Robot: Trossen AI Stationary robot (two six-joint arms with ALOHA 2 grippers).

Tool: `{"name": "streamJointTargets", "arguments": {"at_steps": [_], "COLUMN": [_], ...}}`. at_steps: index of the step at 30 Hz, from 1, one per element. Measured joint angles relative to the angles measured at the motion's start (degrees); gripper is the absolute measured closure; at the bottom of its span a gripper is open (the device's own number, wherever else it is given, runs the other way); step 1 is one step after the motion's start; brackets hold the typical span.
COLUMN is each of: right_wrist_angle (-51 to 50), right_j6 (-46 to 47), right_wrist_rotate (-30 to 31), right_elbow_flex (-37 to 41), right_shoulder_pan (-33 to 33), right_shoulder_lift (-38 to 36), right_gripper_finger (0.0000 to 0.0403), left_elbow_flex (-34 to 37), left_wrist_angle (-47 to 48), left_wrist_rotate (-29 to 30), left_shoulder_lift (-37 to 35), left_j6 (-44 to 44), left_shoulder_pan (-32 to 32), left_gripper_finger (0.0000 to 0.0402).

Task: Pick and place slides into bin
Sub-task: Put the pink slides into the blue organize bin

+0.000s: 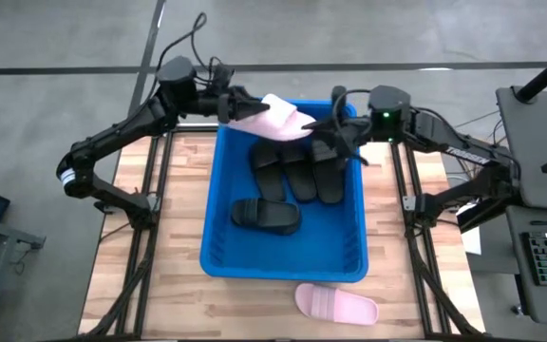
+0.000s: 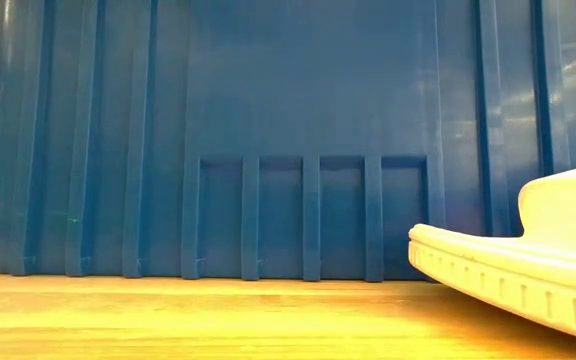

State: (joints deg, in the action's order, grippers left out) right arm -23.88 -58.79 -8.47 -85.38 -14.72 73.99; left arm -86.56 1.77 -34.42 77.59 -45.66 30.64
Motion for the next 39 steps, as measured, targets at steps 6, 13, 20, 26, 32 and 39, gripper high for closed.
{"name": "streamJointTargets", "arguments": {"at_steps": [6,13,20,26,32,39], "right_wrist_angle": [-1.3,-3.6,-6.8,-12.1,-12.3,-5.7], "right_j6": [8.0,14.7,18.1,18.9,9.8,13.5], "right_wrist_rotate": [-0.7,-1.3,-1.1,-0.9,-0.2,6.6], "right_elbow_flex": [0.0,0.0,0.1,0.3,3.6,14.7], "right_shoulder_pan": [0.1,0.0,0.1,0.0,1.6,3.8], "right_shoulder_lift": [-4.1,-7.5,-8.4,-10.4,-13.1,-19.7], "right_gripper_finger": [0.0374,0.0374,0.0374,0.0374,0.0375,0.0375], "left_elbow_flex": [-0.1,-0.1,-0.1,-0.1,-0.2,-0.1], "left_wrist_angle": [-5.4,-7.6,-7.6,-7.1,-6.8,-5.0], "left_wrist_rotate": [1.9,1.9,11.2,11.6,5.7,3.6], "left_shoulder_lift": [0.0,-0.3,-0.2,-0.4,-0.7,-0.7], "left_j6": [11.8,33.4,52.2,50.8,38.6,38.4], "left_shoulder_pan": [0.8,0.8,0.9,1.7,6.5,8.8], "left_gripper_finger": [0.0189,0.0185,0.0185,0.0185,0.0185,0.0185]}}
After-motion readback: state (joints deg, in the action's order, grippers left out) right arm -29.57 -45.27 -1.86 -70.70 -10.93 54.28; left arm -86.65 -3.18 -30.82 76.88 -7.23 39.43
